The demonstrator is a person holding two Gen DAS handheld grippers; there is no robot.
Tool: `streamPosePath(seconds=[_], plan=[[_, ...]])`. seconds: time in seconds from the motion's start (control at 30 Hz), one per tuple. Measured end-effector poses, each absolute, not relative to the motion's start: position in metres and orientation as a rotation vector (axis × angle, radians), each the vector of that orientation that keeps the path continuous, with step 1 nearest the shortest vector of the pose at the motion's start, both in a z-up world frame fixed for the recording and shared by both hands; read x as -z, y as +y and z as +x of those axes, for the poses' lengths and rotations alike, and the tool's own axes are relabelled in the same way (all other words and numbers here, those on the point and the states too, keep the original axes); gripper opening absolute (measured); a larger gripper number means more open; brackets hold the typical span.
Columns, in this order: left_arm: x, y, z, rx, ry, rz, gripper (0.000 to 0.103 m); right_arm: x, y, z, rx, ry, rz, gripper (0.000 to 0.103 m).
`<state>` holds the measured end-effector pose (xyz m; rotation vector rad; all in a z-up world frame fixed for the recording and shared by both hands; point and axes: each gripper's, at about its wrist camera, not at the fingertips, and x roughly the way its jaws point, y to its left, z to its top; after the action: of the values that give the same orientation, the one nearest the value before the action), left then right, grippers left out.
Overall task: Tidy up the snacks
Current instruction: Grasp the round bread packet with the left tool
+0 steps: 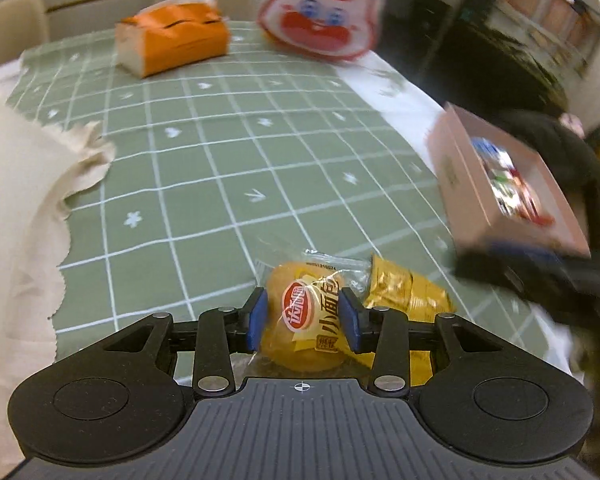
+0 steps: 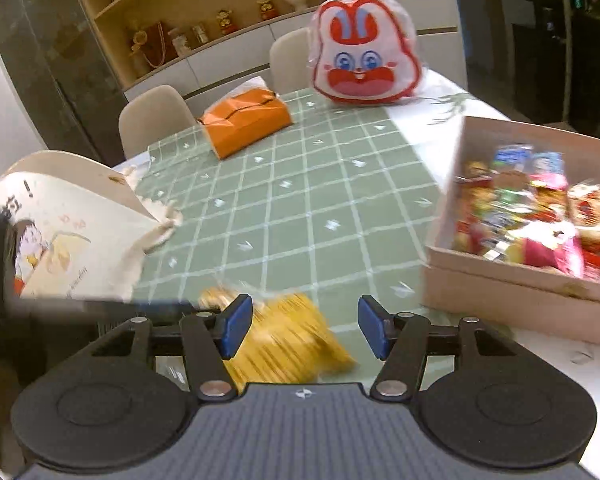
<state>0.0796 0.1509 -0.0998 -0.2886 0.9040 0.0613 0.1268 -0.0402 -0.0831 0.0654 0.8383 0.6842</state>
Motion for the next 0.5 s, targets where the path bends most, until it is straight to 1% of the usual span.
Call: streamPosePath(seconds=[0.2, 0.33, 0.4, 0.5], plan=[[0.101, 0.14, 0.068, -0.015, 0.934, -0.295, 0.044, 0.11, -0.008, 0.144, -0.646, 0.917, -0.024, 0.059], [0.101, 0.131, 0.067, -0.017, 0.947, -0.296, 0.044, 0.119, -0.034, 0.123, -0.657, 0.908, -0.053, 0.059], [0.102, 0.126, 0.07, -0.003, 0.953, -0.306, 0.044, 0.123, -0.05, 0.109, -0.638, 0.887, -0.121, 0.06], [0.102, 0.109, 0.077, 0.038, 0.961, -0.302, 0.044, 0.127, -0.07, 0.095, -0.591, 0.831, -0.217, 0.063]])
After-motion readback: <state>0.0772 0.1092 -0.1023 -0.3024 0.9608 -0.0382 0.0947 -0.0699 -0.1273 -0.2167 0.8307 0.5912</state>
